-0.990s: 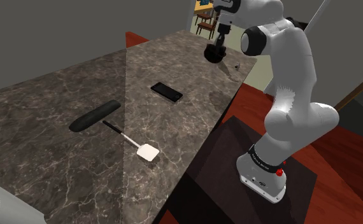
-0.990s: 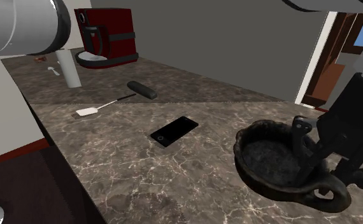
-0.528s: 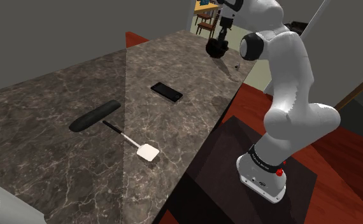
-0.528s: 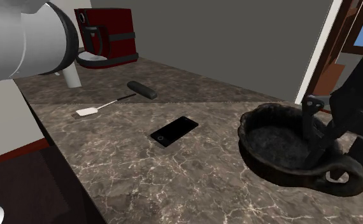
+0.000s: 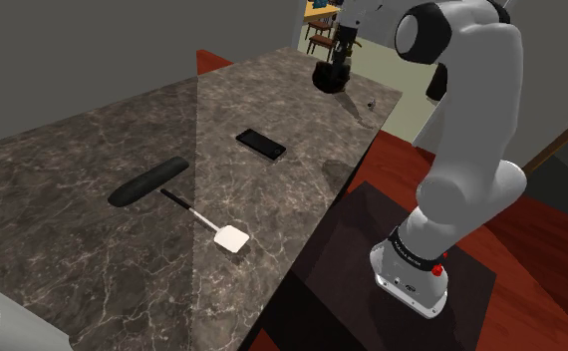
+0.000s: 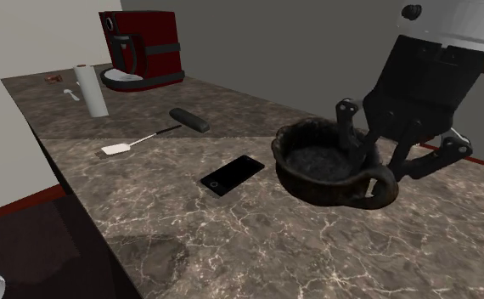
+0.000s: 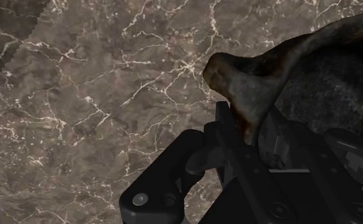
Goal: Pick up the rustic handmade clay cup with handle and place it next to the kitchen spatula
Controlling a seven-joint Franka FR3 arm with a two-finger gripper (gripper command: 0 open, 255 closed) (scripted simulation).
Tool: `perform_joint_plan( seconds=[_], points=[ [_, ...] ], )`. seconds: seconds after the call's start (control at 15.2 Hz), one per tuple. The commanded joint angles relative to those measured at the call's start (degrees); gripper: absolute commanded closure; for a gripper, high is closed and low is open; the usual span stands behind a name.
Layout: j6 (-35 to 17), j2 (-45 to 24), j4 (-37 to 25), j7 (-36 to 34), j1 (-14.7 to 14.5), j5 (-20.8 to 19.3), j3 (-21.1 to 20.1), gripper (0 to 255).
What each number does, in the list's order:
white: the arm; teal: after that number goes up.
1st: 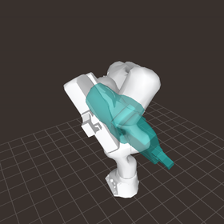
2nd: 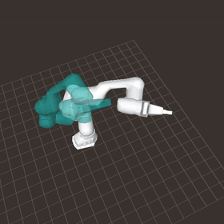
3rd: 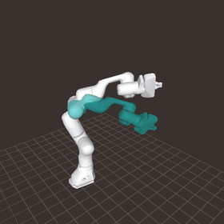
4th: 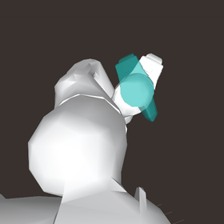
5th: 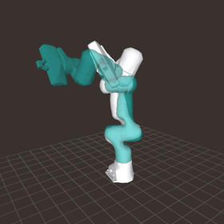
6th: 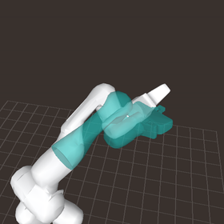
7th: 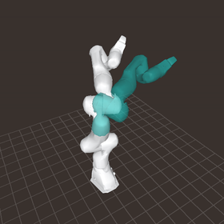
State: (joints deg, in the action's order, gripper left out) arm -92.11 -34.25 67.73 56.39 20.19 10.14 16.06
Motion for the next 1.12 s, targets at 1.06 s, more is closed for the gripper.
perform_joint_plan(
  seconds=[1.06],
  points=[
    [-13.80,26.16,37.94,-20.12,-17.46,-4.21,-5.51,255]
  ],
)
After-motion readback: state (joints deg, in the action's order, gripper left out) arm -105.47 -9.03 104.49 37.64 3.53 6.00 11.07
